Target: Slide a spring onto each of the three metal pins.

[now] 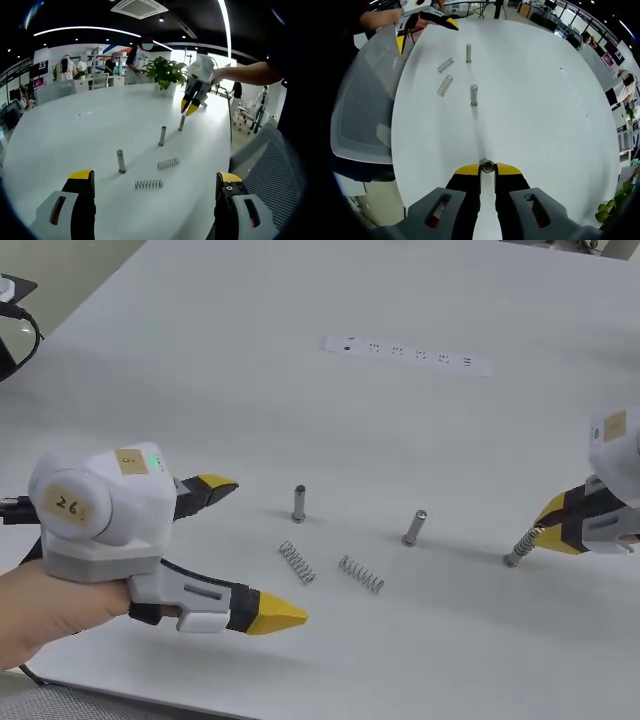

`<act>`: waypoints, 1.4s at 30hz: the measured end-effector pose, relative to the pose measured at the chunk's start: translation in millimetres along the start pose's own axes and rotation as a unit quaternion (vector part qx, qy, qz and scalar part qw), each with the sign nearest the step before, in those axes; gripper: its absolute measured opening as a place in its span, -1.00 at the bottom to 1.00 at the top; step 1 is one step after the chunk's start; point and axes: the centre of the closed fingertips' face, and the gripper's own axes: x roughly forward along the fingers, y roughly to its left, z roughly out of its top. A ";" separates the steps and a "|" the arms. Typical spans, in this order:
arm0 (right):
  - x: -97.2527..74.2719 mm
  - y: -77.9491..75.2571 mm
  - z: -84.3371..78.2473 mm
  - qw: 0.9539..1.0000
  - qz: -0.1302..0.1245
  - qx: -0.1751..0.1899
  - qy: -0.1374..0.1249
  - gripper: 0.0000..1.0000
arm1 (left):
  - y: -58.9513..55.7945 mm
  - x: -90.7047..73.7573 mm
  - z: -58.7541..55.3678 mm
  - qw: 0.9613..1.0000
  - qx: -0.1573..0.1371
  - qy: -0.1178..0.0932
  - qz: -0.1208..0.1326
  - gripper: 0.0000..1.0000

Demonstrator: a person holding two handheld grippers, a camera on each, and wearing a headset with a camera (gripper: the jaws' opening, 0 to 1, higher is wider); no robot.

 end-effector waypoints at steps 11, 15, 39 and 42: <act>7.5 1.2 -6.1 1.000 0.002 0.006 -0.001 -0.86 | 1.5 0.5 0.9 1.000 0.000 -0.002 0.001 0.96; 9.8 1.0 -7.6 1.000 0.003 0.007 0.000 -0.86 | 3.6 -0.3 -1.7 1.000 -0.001 0.003 0.003 0.96; 18.2 3.6 -10.8 0.999 0.014 0.033 0.001 -0.84 | 2.1 -1.6 -2.4 1.000 -0.004 0.001 0.003 0.95; 18.4 3.8 -11.0 0.999 0.015 0.030 -0.001 -0.84 | 1.8 -1.4 -2.1 1.000 -0.003 0.001 0.002 0.95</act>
